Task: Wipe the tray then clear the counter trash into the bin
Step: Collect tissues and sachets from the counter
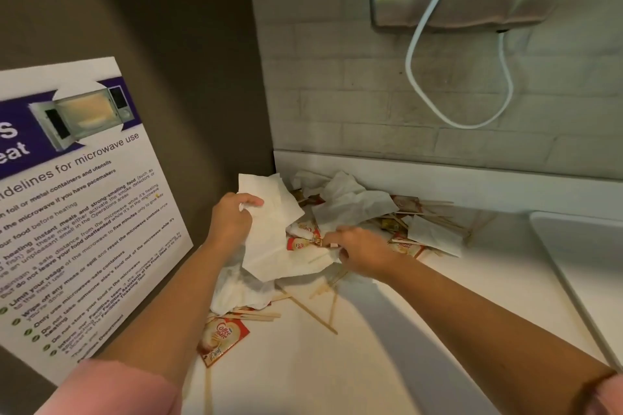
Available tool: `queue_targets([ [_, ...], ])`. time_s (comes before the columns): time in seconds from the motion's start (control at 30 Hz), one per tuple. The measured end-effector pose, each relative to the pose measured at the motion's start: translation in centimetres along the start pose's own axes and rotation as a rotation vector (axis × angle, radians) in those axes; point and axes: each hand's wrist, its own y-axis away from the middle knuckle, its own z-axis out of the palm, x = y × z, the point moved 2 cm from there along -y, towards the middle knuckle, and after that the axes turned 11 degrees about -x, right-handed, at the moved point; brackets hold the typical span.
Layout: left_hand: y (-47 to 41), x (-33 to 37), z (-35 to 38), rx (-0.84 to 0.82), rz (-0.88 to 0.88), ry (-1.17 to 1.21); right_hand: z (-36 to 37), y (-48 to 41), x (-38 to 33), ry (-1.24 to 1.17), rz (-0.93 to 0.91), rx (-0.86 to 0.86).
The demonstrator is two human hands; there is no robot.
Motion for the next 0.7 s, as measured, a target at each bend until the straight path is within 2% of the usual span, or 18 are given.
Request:
queue_targets([
  [0.13, -0.6, 0.8, -0.1, -0.015, 0.064, -0.118, -2.9, -0.1, 0.1, -0.005, -0.034, 0.208],
  [0.23, -1.1, 1.7, 0.7, -0.065, 0.107, -0.185, -4.4, -0.4, -0.1, -0.164, -0.080, 0.355],
  [0.33, -1.2, 2.7, 2.3, -0.127, 0.198, -0.202, -5.1, -1.0, -0.6, -0.307, -0.027, 0.473],
  [0.43, -1.0, 3.2, 4.0, -0.120, 0.195, -0.213, -5.0, -1.6, -1.5, -0.431, 0.034, 0.509],
  [0.57, -0.6, 3.4, 5.1, -0.020, 0.236, -0.289, -4.9, -2.2, -2.9, -0.635, -0.009, 0.522],
  [0.63, -0.6, 3.5, 5.1, 0.009, 0.226, -0.289, -4.9, -2.5, -3.7, -0.800, -0.061, 0.477],
  [0.7, -0.4, 4.0, 5.0, 0.019, 0.214, -0.259, -4.5, -2.9, -4.5, -0.865, -0.098, 0.396],
])
